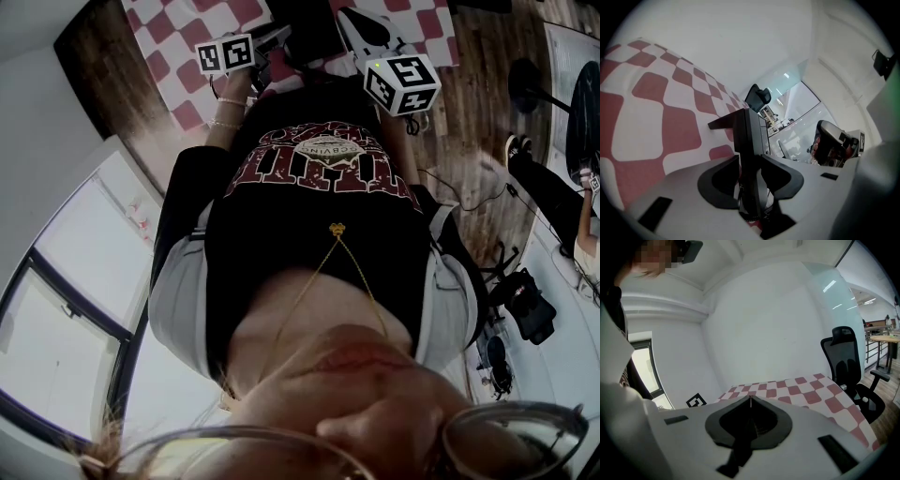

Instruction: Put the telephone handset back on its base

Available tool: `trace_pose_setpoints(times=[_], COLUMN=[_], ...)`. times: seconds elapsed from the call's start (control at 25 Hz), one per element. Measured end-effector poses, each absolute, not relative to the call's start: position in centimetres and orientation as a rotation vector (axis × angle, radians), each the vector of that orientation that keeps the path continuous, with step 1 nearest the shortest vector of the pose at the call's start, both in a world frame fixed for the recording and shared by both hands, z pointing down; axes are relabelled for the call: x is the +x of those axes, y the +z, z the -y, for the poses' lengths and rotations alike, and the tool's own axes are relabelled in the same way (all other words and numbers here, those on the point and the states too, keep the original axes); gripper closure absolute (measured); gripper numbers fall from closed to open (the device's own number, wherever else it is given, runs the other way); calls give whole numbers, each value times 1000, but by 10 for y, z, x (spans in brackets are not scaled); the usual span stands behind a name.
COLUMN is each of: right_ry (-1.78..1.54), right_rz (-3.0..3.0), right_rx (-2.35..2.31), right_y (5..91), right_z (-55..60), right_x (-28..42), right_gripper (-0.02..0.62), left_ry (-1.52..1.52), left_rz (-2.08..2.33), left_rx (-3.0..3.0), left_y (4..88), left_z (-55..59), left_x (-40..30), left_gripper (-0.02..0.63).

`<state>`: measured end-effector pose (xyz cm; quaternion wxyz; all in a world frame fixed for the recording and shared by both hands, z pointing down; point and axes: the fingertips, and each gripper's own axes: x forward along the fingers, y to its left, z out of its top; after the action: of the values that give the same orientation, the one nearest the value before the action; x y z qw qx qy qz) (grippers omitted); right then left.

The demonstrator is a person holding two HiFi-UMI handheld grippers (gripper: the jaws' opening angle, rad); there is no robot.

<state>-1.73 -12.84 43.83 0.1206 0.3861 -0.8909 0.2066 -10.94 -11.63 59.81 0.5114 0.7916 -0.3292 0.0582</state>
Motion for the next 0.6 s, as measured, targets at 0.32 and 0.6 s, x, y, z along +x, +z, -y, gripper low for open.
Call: trace_pose_setpoints(times=[0.32,0.6], right_ry=[598,587], right_rz=[2615,2625], right_rx=[1083,1061], right_y=[441,439], right_z=[131,132], right_x=[-26,-29], right_gripper=[574,574], left_ry=[292,331], left_rz=[868,925], left_rx=[1959,1985], left_y=[608,602], left_z=[114,113], left_x=[-113,-111], left_gripper=[454,446])
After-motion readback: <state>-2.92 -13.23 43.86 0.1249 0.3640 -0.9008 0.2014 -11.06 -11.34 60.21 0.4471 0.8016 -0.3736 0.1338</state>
